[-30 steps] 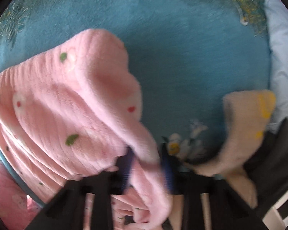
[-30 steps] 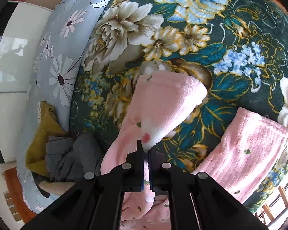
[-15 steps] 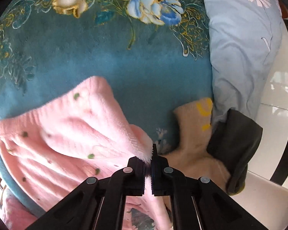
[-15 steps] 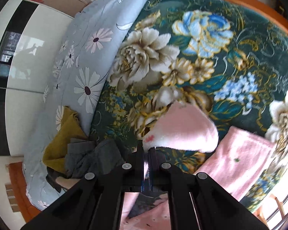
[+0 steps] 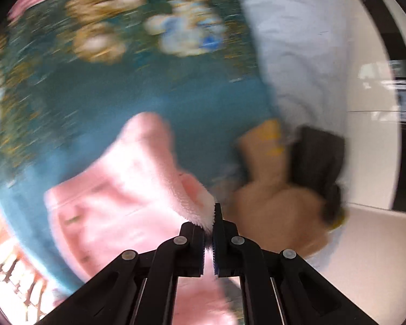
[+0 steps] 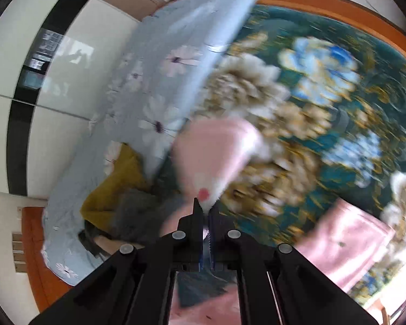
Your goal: Fold clothes
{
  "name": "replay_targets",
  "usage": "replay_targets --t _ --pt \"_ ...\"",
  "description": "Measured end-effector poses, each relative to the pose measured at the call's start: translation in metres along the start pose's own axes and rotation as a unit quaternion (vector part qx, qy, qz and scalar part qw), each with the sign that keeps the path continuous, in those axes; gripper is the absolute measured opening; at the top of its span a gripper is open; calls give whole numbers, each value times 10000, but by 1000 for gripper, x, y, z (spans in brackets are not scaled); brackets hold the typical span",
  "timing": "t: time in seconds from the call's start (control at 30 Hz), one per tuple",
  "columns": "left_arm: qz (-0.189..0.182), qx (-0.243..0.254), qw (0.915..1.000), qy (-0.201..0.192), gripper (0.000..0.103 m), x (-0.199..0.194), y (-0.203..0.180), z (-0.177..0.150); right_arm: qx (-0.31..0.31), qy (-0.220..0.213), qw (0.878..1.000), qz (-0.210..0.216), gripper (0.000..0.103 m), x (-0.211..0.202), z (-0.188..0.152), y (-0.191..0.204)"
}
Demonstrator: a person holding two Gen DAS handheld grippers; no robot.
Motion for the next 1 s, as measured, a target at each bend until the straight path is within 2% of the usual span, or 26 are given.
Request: replay_targets --t 0.1,0.2,0.3,0.33,0.53,0.6,0.7,0.83,1.0 --pt "601 -405 9972 162 4 26 56 -20 314 309 9977 -521 3 8 -35 -49" --pt "917 -764 9926 242 4 38 89 -34 669 596 9921 -879 3 17 -68 -88" --pt "836 -726 9937 169 4 31 87 -36 587 783 9887 -1137 3 21 -84 -100" --pt "748 -640 9951 120 4 26 80 -36 587 747 9894 -1103 3 19 -84 -100" --pt "13 135 9996 -261 4 -20 33 -32 144 374 9978 -520 3 -7 -65 -68" --pt "10 332 9988 -362 4 -30 34 -39 -147 182 9993 -304 3 -25 -64 -56" --pt "440 143 9987 -208 4 -14 67 -48 -182 92 9992 -344 3 -41 -80 -75" --pt "1312 -225 9911 76 4 22 111 -60 390 582 9924 -1013 3 -21 -112 -138" --pt "1813 -237 9831 95 4 39 119 -71 911 952 9811 -1416 5 10 -133 -187"
Point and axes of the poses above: each gripper's, at about its wrist camera, not at the fingertips, and x roughly the way its jaws point, y to its left, z to its top, the point moved 2 cm from there along x, roughly the way its jaws point, and after that the axes turned 6 degrees about z, right-handed, at the moved point
